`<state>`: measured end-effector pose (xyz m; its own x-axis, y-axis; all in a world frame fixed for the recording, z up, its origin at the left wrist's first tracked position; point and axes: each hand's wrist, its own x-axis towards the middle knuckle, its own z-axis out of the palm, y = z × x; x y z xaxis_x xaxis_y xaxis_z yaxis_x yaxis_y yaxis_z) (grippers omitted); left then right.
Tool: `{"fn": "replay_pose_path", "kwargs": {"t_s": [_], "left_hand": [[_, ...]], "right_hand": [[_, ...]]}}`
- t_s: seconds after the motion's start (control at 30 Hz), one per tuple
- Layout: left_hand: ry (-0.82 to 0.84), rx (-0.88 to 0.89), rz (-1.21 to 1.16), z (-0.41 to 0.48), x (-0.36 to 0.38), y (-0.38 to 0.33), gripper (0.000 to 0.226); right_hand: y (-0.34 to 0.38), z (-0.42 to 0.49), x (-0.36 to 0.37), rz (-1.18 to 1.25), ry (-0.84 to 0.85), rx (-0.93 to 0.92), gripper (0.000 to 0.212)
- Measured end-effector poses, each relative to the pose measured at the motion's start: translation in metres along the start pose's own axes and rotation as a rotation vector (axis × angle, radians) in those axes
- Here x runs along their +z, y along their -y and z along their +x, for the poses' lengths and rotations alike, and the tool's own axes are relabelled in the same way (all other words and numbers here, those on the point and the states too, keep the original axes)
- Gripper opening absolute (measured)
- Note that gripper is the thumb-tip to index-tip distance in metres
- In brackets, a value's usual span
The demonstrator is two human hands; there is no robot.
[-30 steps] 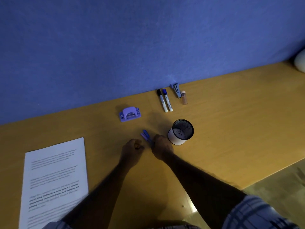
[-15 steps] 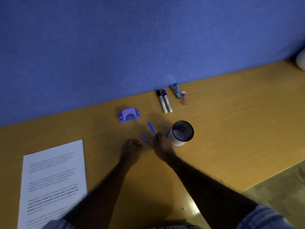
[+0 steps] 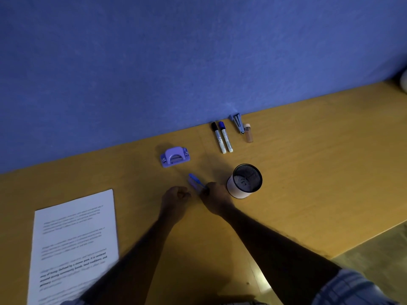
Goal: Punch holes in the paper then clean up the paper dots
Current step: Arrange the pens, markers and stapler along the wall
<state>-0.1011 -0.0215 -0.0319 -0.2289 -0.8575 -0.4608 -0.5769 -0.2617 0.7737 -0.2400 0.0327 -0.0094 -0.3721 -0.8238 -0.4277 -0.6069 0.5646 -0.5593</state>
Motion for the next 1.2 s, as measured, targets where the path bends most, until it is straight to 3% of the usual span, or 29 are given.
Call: {"fn": "replay_pose_path", "kwargs": {"t_s": [0.13, 0.27, 0.4, 0.53, 0.8, 0.93, 1.2], "left_hand": [[0.115, 0.036, -0.223, -0.002, 0.004, -0.021, 0.019], [0.062, 0.116, -0.304, 0.000, 0.003, -0.041, 0.020], [0.046, 0.155, -0.397, 0.004, -0.004, -0.066, 0.018], [0.027, 0.194, -0.426, 0.012, -0.009, -0.097, 0.020], [0.013, 0.280, -0.399, 0.033, 0.005, -0.138, 0.013], [0.014, 0.315, -0.423, 0.041, 0.012, -0.150, 0.021], [0.124, 0.184, -0.515, 0.068, 0.033, -0.172, 0.009]], "right_hand": [[0.007, 0.000, -0.007, 0.293, 0.005, -0.050, 0.026], [0.018, -0.002, -0.018, 0.404, 0.007, -0.122, 0.032], [0.028, 0.003, -0.036, 0.478, -0.063, -0.143, 0.008], [0.037, 0.004, -0.055, 0.628, -0.142, -0.161, 0.020], [0.033, 0.034, -0.095, 0.652, -0.214, -0.193, 0.018], [0.030, 0.050, -0.112, 0.595, -0.280, -0.256, 0.022], [0.010, 0.075, -0.135, 0.670, -0.286, -0.219, 0.011]]}}
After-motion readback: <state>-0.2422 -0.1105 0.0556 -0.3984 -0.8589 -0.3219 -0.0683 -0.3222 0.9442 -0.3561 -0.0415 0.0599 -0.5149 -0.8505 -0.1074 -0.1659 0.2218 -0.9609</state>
